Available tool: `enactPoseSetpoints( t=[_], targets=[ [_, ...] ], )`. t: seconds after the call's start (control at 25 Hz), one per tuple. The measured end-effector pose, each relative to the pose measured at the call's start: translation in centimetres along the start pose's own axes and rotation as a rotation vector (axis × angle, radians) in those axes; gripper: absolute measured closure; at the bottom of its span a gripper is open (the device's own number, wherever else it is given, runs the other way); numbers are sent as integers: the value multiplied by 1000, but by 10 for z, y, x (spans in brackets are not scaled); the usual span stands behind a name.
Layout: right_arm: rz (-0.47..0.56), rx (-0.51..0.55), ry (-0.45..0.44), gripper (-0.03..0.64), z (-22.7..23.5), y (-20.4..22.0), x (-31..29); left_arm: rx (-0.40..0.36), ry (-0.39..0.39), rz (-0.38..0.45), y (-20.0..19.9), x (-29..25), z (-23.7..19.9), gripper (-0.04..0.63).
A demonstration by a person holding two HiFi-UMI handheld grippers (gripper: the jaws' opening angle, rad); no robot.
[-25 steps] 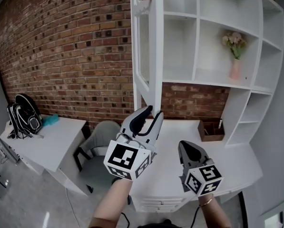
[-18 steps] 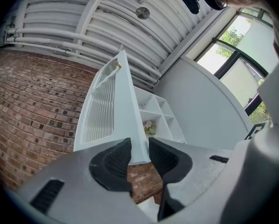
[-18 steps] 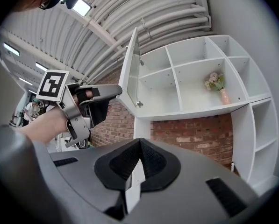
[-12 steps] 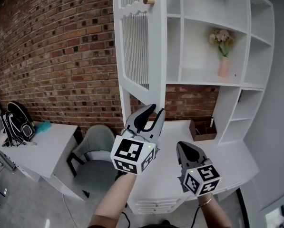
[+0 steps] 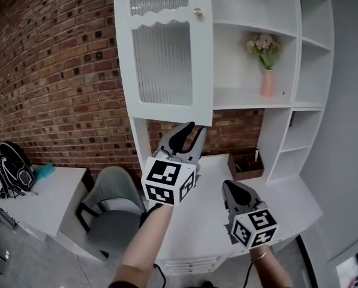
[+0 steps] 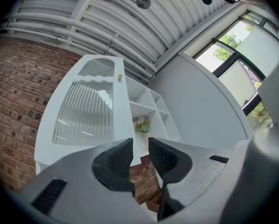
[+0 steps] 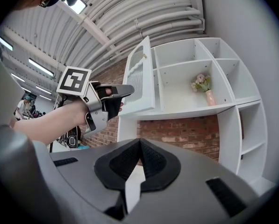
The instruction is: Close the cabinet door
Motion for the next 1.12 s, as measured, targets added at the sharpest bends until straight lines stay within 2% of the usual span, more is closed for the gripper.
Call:
enactPoseSetpoints(
  t=[0.32,0.84,1.12],
  targets=[
    [-10,-15,19,616,38,13,-8,-65,-16,-73,38,-44,1,511],
    [-15,-18,-6,617,85,28,-36,-144,-95,-83,67,-77,-11,578],
    [-14,-23,-32,617,97,33,-56,-162,-138,-106,79,-95,-20,586]
  ],
)
Point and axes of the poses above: the fingertips, and each gripper's own axes: x backward along the fingers, z to its right, y out of its underside, the point moved 3 cm from there along x, backward along the fingers, and after that the axes turned 15 degrees about z, right-handed, at the moved point
